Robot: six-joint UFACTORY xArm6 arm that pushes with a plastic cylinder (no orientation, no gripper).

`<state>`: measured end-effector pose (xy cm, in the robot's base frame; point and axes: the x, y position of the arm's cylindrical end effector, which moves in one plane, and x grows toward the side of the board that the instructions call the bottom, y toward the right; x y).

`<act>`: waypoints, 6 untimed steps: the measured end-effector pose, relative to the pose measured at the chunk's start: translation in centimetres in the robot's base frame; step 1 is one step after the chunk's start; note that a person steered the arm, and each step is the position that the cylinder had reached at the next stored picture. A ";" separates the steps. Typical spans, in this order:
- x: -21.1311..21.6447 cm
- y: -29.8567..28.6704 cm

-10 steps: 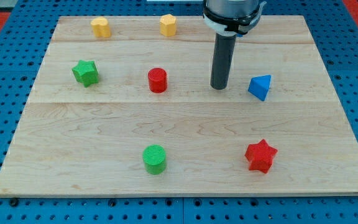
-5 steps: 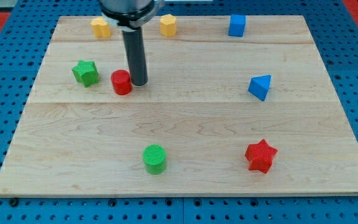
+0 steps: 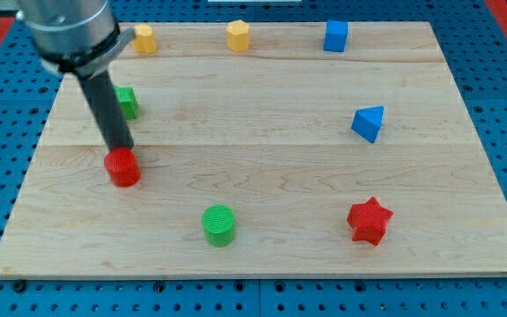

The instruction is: Drag the red circle to the bottom left

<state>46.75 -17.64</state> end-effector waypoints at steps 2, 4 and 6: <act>1.4 5.6; 5.2 -1.5; 5.0 -1.4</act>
